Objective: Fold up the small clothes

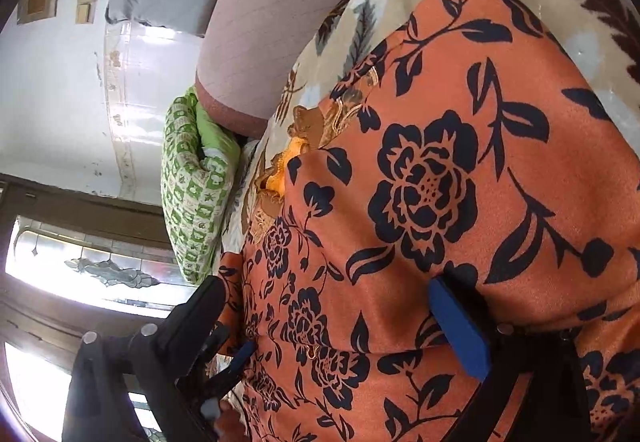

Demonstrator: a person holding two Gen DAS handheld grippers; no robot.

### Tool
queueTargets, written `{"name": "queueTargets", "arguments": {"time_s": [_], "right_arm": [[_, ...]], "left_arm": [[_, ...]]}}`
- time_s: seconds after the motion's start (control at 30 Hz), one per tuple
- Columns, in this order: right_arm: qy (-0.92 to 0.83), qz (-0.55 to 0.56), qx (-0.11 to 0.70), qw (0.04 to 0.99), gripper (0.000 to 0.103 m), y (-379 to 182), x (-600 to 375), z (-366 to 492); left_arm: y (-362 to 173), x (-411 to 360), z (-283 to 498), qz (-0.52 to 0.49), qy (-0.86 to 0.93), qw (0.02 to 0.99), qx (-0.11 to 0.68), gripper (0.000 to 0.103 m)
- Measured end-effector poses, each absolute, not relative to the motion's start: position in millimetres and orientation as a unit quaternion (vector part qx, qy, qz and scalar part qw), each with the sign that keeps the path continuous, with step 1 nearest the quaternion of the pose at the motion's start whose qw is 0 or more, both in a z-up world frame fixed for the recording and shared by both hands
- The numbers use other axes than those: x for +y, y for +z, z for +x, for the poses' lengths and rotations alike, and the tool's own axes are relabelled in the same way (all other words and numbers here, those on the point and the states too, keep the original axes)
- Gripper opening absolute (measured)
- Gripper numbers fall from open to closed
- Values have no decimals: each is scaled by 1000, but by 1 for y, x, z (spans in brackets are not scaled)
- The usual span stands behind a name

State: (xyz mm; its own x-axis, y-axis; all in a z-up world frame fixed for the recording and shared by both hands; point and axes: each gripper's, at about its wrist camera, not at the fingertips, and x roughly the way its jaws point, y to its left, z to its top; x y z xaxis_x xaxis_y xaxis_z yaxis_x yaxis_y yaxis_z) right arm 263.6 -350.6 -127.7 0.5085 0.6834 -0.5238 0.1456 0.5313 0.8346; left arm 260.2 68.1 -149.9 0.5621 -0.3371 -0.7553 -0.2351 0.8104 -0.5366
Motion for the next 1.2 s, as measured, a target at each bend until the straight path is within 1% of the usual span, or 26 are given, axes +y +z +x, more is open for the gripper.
{"name": "queueTargets", "arguments": {"time_s": [0.03, 0.07, 0.1, 0.13, 0.17, 0.23, 0.3, 0.33, 0.4, 0.43, 0.47, 0.5, 0.53, 0.57, 0.63, 0.73, 0.8, 0.83, 0.87, 0.93, 1.07, 1.2], "right_arm": [[180, 447, 462, 745, 102, -128, -349, 264], [178, 445, 463, 746, 102, -128, -348, 265], [176, 444, 463, 747, 102, -128, -348, 265], [176, 442, 464, 747, 102, -127, -347, 265], [175, 441, 464, 747, 102, -127, -347, 265], [176, 441, 466, 746, 102, -127, -347, 266], [176, 441, 469, 744, 102, -126, -346, 266], [176, 439, 471, 744, 102, -126, -346, 267], [174, 430, 476, 747, 102, -124, -342, 269], [172, 424, 480, 748, 102, -123, -340, 270], [167, 421, 484, 749, 102, -120, -339, 271], [166, 421, 478, 752, 102, -111, -339, 271], [173, 422, 469, 756, 102, -104, -339, 269], [184, 424, 457, 760, 102, -97, -337, 271], [198, 435, 447, 756, 102, -97, -334, 276], [173, 435, 492, 734, 102, -134, -331, 291], [177, 412, 476, 756, 102, -114, -326, 287], [177, 392, 473, 769, 102, -105, -322, 285], [172, 373, 470, 781, 102, -97, -320, 281], [180, 332, 469, 798, 102, -82, -310, 269], [182, 290, 485, 805, 102, -81, -293, 243], [170, 294, 500, 797, 102, -98, -286, 223]], "left_arm": [[-150, 68, 262, -306, -31, 828, 469, 63], [-151, 71, 266, -309, -31, 824, 473, 40], [-152, 74, 268, -305, -24, 822, 480, 22], [-156, 78, 271, -302, -12, 817, 491, 10], [-157, 82, 272, -307, -12, 816, 490, 9], [-146, 81, 267, -273, 8, 837, 475, 8], [-119, 66, 255, -199, 18, 880, 431, 8], [-113, 60, 251, -175, 21, 889, 422, 8], [-123, 50, 254, -147, 25, 884, 443, 8], [-136, 50, 257, -138, 42, 876, 461, 10], [-145, 53, 259, -139, 49, 868, 474, 16], [-150, 56, 258, -147, 43, 866, 475, 16], [-147, 58, 255, -148, 35, 872, 466, 19], [-143, 58, 253, -145, 34, 873, 465, 33], [-132, 62, 247, -152, 23, 875, 459, 53], [-107, 88, 220, -187, -19, 884, 429, 58], [-96, 112, 204, -219, -34, 883, 413, 63], [-91, 139, 190, -247, -26, 887, 390, 73], [-90, 157, 186, -263, -9, 888, 377, 79], [-90, 206, 178, -305, 27, 884, 353, 80], [-119, 319, 191, -448, 82, 827, 329, 80], [-143, 367, 220, -487, 103, 803, 327, 79]]}}
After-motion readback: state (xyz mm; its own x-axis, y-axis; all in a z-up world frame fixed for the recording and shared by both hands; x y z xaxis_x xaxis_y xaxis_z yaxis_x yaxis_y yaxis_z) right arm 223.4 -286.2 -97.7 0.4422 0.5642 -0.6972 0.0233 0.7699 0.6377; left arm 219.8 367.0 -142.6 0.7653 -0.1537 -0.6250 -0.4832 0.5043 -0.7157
